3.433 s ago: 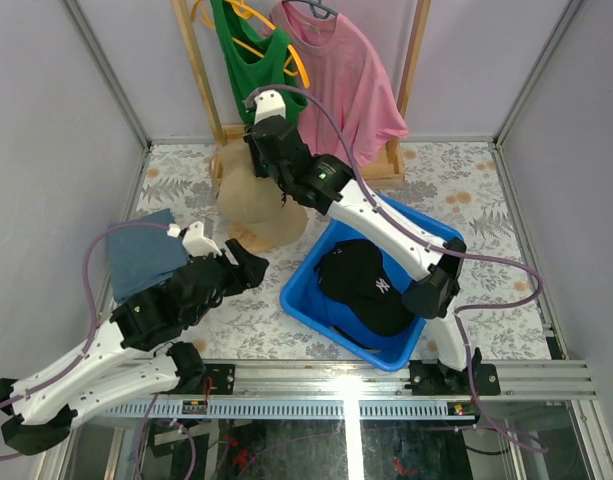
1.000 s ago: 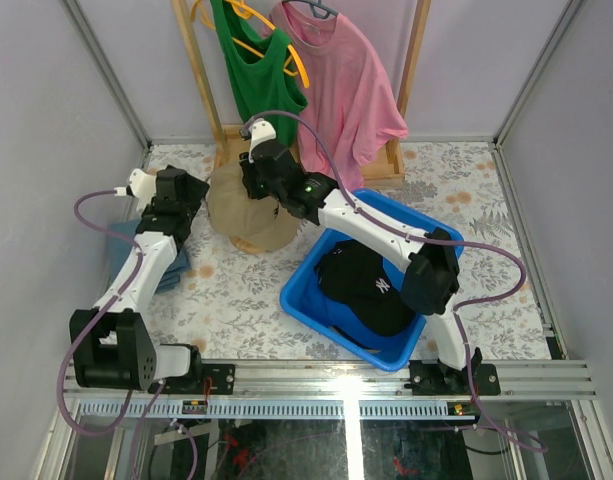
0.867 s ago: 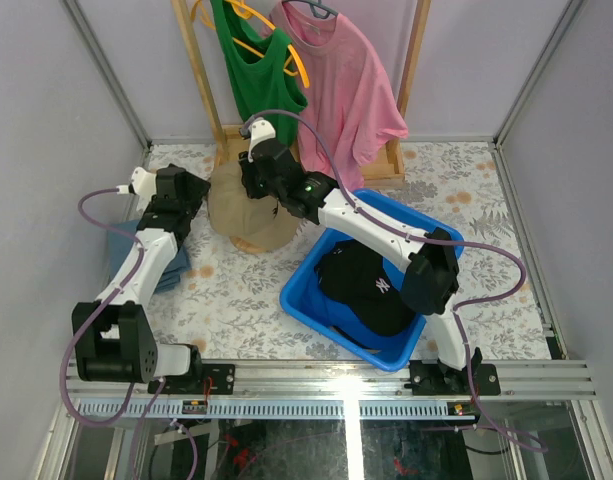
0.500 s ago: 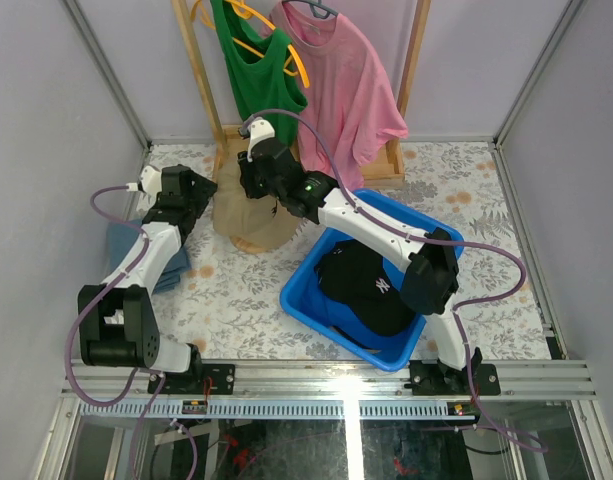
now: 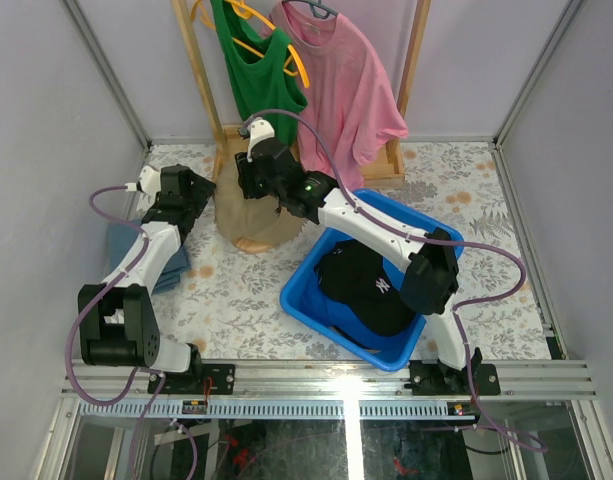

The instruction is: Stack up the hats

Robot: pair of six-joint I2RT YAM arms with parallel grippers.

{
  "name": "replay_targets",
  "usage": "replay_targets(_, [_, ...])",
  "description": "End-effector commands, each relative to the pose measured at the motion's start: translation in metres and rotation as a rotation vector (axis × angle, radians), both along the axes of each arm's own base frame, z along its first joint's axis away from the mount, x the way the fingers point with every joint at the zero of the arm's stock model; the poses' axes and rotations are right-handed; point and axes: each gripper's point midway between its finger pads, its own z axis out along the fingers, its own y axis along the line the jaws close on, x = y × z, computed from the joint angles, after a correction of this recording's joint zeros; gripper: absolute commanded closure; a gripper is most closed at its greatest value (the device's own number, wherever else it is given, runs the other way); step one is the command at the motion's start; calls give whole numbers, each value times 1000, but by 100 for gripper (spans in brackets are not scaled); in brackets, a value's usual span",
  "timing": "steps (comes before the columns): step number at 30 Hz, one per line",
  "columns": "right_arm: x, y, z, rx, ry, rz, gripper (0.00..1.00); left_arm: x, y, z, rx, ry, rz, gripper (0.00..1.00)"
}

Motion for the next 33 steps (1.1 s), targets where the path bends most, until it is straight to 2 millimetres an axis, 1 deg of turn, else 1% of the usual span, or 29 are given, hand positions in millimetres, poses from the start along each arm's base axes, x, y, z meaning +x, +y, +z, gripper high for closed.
replay_targets(1, [-4,-1,33,51,-46,21,59,5,8,7,15,-14,22,18])
replay_targets(6, [-3,-4,34,46,-51,13,55,5,8,7,19,-9,26,18])
replay_targets(18, [-2,-9,45,43,-77,-4,55,3,13,6,29,4,49,18])
replay_targets(33, [-3,-20,64,47,-118,-26,54,-7,34,26,62,-1,135,16])
